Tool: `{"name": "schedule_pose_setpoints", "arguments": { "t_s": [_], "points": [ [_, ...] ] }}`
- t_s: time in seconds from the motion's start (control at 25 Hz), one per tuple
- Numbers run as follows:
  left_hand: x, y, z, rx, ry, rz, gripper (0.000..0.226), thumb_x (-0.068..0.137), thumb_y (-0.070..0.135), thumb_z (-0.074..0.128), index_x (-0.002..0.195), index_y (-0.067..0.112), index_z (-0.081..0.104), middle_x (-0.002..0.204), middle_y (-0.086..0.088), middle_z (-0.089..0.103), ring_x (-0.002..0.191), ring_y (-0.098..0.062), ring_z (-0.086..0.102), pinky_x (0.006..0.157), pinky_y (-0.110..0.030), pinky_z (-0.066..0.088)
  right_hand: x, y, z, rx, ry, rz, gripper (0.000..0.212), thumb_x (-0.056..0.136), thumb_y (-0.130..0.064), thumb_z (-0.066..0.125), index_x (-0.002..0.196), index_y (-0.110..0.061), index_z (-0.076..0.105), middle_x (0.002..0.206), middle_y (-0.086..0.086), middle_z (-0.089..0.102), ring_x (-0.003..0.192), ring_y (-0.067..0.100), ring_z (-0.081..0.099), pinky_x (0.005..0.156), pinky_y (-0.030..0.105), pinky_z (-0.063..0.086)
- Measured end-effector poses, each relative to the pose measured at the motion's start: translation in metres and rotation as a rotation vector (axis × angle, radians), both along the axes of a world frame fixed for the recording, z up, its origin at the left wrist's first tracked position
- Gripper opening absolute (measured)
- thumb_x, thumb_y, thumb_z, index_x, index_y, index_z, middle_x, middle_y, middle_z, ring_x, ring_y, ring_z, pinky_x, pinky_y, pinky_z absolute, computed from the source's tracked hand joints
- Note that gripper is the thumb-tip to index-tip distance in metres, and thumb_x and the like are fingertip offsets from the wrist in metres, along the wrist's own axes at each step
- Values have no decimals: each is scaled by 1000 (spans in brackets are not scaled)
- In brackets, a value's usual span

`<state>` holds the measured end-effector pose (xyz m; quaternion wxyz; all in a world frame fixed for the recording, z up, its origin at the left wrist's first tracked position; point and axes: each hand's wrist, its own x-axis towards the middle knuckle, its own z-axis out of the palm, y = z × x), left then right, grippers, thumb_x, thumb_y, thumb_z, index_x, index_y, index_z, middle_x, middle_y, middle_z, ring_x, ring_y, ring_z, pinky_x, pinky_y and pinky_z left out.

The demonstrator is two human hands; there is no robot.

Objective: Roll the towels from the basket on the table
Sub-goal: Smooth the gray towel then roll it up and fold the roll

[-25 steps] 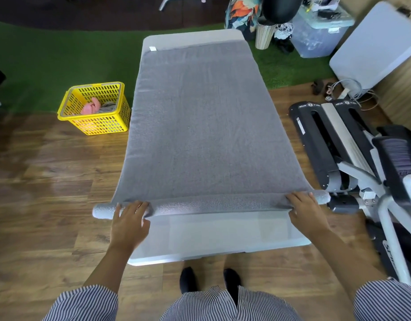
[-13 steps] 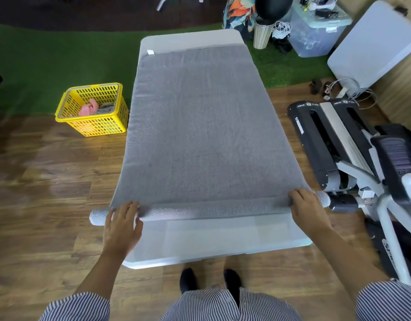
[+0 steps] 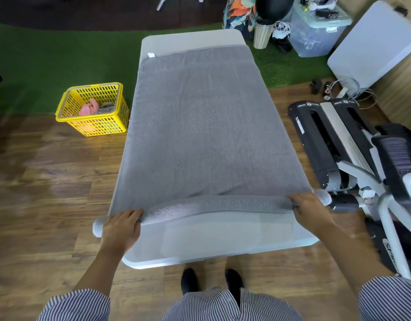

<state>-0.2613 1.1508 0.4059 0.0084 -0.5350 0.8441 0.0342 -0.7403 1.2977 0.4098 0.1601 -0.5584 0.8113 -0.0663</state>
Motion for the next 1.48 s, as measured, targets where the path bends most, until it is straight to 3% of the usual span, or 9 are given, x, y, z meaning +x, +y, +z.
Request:
{"name": "schedule_pose_setpoints", "arguments": {
  "t_s": [0.24,0.44,0.64,0.76,0.92,1.04,1.16,1.32,1.48],
  "points": [
    [20,15,-4,-57,160,141,48,72,30,45,109,5,61,107,-9,64,86,-35,62,76,-50,50,-1,9,5,0,86,-48,32,77,-3,62,108,-2,60,105,15,59,101,38,51,101,51,35],
    [26,20,-7,-160,111,144,42,80,28,35,96,7,68,89,-7,69,84,-32,67,78,-50,46,-2,13,-8,0,34,-111,21,81,1,57,101,2,63,99,19,60,103,40,48,101,52,35],
    [33,15,-4,-175,27,120,36,81,25,33,94,14,66,87,0,64,79,-25,65,78,-49,39,-3,8,-7,25,85,-112,14,81,-5,51,75,0,62,75,16,60,80,35,53,96,50,39],
    [27,13,-8,-215,81,97,39,80,19,36,108,7,61,106,-8,64,90,-29,63,92,-53,39,0,8,-6,-17,170,-92,16,76,2,57,90,-2,64,88,15,60,87,36,55,98,52,36],
    [21,10,-11,-150,141,7,45,77,11,35,113,6,63,113,-8,65,104,-29,61,99,-47,40,8,13,-7,-57,190,-82,30,69,15,57,91,-3,66,89,15,64,82,38,57,94,56,42],
    [18,2,-18,-91,126,25,52,68,8,42,115,5,64,115,-8,64,112,-26,53,104,-54,36,9,17,-7,12,174,-42,39,70,5,61,108,-3,64,106,12,64,103,36,57,110,52,24],
    [11,-1,-16,-61,103,66,51,68,7,38,110,4,67,105,-9,67,99,-33,61,98,-58,41,10,15,-3,78,163,-60,38,71,5,59,107,-5,62,104,12,64,104,33,54,114,45,19],
    [13,4,-9,-79,93,32,45,70,20,33,90,11,72,83,-3,70,76,-29,67,74,-48,49,8,15,-1,81,130,-89,14,75,1,53,74,-12,58,78,10,63,80,33,56,106,49,30],
    [17,4,-9,-143,64,6,43,72,17,42,105,14,68,104,-4,66,93,-31,63,80,-56,47,3,18,-7,-18,190,-65,18,70,2,54,82,-6,64,80,11,62,78,35,57,98,55,37]
  ]
}}
